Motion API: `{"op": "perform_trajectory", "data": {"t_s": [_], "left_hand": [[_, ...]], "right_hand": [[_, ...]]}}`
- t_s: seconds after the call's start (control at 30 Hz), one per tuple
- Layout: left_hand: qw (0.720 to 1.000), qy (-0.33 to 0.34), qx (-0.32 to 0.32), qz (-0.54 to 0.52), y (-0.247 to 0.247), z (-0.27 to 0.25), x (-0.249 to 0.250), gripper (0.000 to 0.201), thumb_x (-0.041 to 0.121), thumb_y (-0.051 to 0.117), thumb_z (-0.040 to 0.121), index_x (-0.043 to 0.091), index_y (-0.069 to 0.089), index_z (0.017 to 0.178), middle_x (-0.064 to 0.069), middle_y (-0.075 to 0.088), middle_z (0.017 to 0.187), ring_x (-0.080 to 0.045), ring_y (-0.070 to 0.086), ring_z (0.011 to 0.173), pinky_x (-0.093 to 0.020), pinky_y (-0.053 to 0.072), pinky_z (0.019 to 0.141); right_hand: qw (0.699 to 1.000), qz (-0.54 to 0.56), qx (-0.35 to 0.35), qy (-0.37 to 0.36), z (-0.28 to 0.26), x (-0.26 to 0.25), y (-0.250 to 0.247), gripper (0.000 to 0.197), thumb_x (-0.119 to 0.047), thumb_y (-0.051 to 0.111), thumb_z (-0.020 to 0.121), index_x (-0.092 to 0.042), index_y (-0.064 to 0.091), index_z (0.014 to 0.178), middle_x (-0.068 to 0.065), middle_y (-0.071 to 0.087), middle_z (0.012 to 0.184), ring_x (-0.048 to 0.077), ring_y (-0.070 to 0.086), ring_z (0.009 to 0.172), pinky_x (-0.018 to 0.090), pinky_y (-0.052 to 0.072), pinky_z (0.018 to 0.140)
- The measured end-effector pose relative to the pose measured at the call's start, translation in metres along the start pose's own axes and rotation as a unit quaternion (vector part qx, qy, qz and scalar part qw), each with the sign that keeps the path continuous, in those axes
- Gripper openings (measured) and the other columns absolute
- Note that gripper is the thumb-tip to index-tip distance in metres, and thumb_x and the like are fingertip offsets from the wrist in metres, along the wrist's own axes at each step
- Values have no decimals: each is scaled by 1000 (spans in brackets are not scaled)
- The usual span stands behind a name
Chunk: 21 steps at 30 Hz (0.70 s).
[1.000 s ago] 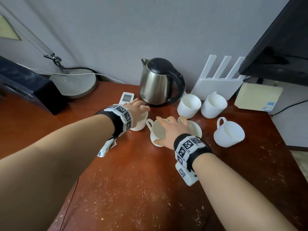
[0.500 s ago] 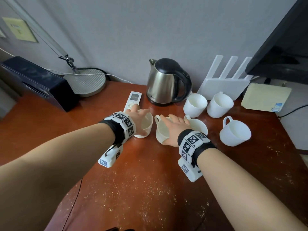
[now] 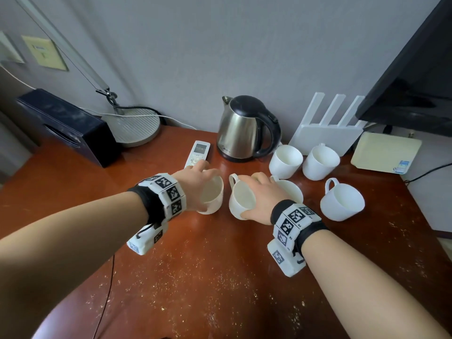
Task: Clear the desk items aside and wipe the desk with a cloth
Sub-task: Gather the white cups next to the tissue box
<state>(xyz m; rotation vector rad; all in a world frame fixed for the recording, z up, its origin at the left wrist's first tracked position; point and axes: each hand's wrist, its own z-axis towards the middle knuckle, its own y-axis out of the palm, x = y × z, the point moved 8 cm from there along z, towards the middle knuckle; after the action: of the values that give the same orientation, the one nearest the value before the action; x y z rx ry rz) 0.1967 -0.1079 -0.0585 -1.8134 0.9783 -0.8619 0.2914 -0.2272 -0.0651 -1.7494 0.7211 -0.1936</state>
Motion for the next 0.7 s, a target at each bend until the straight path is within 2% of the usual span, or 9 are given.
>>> {"op": "perform_trajectory", "data": {"t_s": [0.13,0.37,0.57,0.7], "left_hand": [[999,29,44,-2,-18,-28,-7,88,37,74,71,35,21,142,6,22,139,-20,40,121,-30,45,93],[995,47,87,7,-44,-67,-27,90,36,76,68,33,25,142,5,23,138,-20,41,121,-33,46,96],[990,62,121,24,-65,-101,-63,93,40,77,66,33,24,143,5,25,136,-18,43,118,-29,46,94],[990,54,125,33,-71,-126,-103,94,42,76,68,34,22,144,6,24,136,-17,43,117,-25,45,92]], "right_hand": [[999,11,23,-41,-15,-15,-20,85,-40,69,71,-40,21,141,-5,31,136,22,36,122,35,37,100],[994,12,48,-95,-26,-64,-49,83,-46,66,71,-39,23,141,-7,28,139,20,32,127,41,41,99],[987,-9,76,-142,-28,-115,-64,83,-46,66,75,-39,21,143,-7,27,142,17,27,133,32,37,99],[984,-17,86,-156,-22,-157,-64,80,-47,65,75,-39,22,142,-8,28,140,18,31,130,31,37,98]]}}
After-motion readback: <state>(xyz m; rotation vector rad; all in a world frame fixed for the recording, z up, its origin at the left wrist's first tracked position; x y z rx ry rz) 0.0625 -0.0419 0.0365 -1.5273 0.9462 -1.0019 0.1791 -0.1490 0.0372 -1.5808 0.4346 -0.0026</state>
